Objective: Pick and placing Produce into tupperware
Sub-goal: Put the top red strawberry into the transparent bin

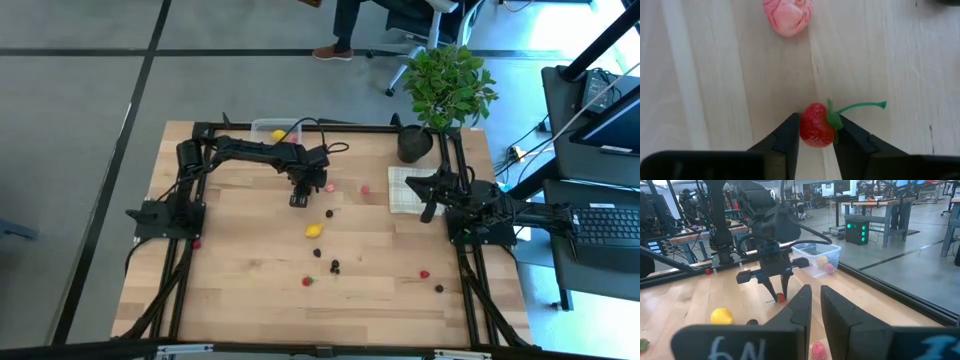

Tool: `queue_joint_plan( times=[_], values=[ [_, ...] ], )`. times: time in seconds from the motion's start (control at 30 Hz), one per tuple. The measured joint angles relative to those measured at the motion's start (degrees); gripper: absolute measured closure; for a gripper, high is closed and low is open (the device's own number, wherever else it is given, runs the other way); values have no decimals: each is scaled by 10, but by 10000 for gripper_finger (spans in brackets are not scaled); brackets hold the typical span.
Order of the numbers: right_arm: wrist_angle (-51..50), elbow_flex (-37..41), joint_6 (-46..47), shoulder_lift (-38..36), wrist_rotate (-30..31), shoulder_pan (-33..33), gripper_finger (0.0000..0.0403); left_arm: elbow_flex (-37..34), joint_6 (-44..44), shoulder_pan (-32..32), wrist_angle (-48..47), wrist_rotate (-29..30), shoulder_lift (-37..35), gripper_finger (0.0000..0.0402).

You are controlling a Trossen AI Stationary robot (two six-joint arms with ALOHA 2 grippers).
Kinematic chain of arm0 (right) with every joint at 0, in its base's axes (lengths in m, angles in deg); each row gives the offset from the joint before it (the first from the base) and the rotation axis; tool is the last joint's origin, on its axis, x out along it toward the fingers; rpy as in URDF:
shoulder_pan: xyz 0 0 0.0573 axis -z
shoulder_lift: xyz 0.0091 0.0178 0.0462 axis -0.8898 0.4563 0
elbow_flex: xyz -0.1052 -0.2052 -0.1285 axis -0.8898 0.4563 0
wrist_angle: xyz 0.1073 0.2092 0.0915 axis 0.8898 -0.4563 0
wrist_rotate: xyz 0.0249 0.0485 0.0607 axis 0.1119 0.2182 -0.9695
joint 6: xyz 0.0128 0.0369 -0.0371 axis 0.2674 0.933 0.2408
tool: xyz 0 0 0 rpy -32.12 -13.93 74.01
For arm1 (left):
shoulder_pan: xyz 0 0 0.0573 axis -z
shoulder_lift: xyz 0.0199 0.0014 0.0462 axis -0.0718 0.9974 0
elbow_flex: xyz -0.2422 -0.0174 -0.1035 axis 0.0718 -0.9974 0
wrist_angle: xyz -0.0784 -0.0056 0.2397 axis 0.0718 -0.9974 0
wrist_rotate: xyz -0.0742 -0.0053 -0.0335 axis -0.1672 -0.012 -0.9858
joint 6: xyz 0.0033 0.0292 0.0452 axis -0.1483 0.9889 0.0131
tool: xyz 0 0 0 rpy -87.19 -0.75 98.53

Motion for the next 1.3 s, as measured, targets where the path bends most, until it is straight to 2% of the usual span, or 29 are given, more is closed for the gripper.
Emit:
queue_joint_plan(
  times=[0.1, 0.23, 0.4, 0.6, 0.8, 1.0, 1.13, 1.3],
  values=[
    [0, 0, 0, 0, 0, 0, 358, -3, -8, -1, -18, 15, -14, 325],
    [2, 0, 0, 0, 0, 0, 358, 7, -19, -5, -50, 31, -36, 324],
    [1, 0, 3, 1, 1, 0, 358, 37, -38, -13, -116, 87, -74, 311],
    [2, 0, 3, 1, 0, 1, 358, 89, -61, -47, -155, 123, -137, 325],
    [2, 0, 3, 1, 0, 1, 358, 133, -202, -108, -171, 176, -179, 315],
    [6, 0, 3, 1, 0, 1, 358, 137, -335, -163, -182, 185, -170, 321],
    [10, 0, 3, 1, 0, 1, 358, 136, -363, -187, -185, 167, -141, 325],
    [14, 0, 3, 1, 0, 1, 358, 136, -380, -202, -185, 152, -88, 305]
  ],
)
